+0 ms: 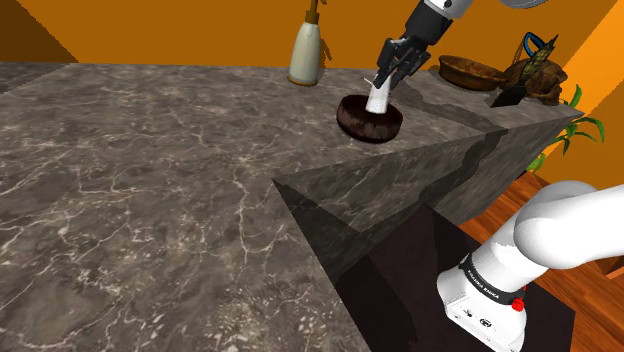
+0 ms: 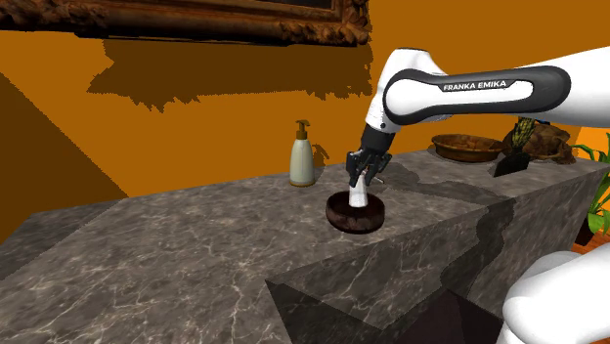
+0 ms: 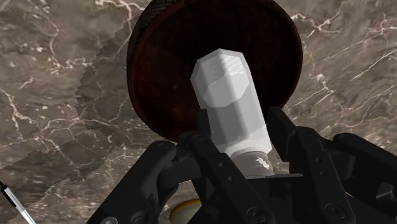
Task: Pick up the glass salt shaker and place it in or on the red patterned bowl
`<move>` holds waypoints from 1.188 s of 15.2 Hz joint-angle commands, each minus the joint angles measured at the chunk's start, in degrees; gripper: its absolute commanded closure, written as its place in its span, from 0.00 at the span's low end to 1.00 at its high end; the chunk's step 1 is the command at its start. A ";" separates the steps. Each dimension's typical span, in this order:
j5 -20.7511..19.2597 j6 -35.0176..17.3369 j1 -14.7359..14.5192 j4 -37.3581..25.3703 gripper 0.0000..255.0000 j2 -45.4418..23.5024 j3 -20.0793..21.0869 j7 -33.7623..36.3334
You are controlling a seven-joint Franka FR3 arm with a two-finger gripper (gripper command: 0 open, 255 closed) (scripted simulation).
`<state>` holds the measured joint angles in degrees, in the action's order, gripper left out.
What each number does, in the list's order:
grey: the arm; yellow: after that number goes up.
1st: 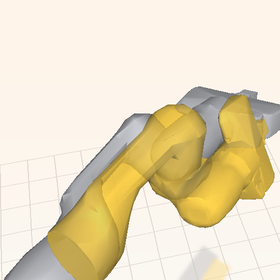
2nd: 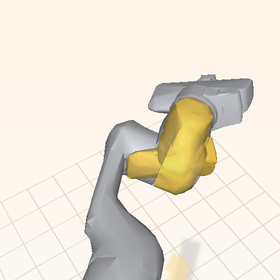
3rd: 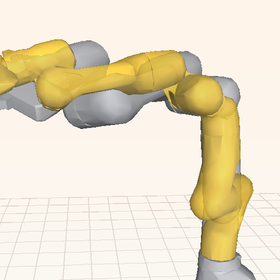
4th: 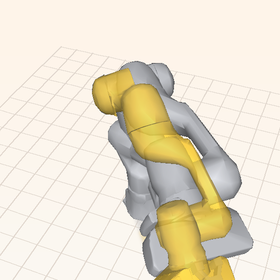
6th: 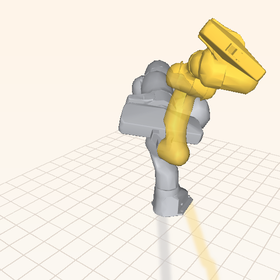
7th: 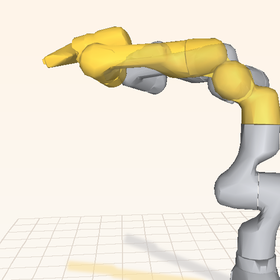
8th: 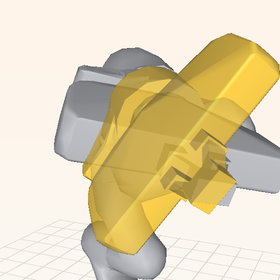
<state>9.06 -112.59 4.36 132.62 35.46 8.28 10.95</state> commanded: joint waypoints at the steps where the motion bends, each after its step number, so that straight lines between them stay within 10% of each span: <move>1: 0.00 -0.01 0.00 0.00 0.00 0.00 0.00 0.00; 18: -0.53 7.42 0.19 -6.28 0.00 1.11 -0.92 0.15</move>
